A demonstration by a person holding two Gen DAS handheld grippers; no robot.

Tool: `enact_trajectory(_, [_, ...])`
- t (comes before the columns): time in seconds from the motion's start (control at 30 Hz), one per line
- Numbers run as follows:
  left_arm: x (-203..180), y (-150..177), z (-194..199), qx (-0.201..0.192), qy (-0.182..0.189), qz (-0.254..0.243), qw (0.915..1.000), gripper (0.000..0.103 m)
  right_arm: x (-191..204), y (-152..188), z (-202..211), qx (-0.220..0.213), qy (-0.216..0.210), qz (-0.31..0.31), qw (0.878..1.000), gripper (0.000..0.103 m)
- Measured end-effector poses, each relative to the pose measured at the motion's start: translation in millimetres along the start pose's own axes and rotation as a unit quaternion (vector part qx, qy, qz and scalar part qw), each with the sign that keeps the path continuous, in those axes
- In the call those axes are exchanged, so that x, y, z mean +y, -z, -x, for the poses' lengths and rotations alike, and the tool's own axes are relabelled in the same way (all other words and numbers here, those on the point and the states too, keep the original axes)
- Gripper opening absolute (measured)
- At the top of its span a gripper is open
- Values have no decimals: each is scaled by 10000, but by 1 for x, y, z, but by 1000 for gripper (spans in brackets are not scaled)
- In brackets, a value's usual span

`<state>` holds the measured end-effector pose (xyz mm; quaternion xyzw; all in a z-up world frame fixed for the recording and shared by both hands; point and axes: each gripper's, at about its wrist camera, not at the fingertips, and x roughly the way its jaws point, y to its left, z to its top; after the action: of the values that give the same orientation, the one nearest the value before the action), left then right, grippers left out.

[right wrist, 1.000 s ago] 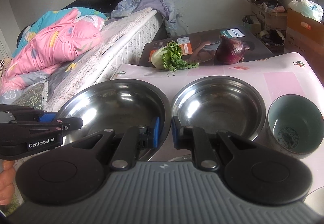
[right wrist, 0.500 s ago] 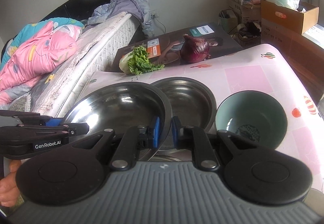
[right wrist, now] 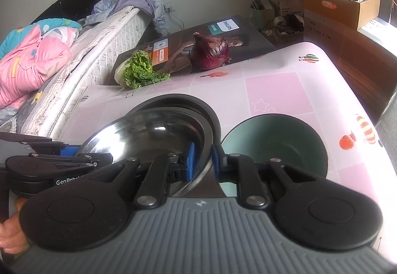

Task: Organize plates and bowls

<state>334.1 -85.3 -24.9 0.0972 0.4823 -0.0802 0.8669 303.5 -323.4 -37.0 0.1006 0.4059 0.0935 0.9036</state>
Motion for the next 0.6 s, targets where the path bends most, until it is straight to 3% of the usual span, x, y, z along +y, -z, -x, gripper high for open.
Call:
enact_trajectory(0.17, [-1,-3,-5,35,-60,-10,10000,27,2,-3,-8,28,62,66,10000,17])
enact_trajectory(0.23, [-3,-4,-6,41,-87,-38,9999,33,3,-3,-11,44,90,70,9999,19])
enact_trajectory(0.43, [-4,-6,-8,33,-104,-62,9999,36,8,-3,-17,25,193,171,9997,23])
enact_trajectory(0.6, [-4,-5,-4,-53,-89,-46,9999,52,10,-3,-16,-13,211,186,9996,32])
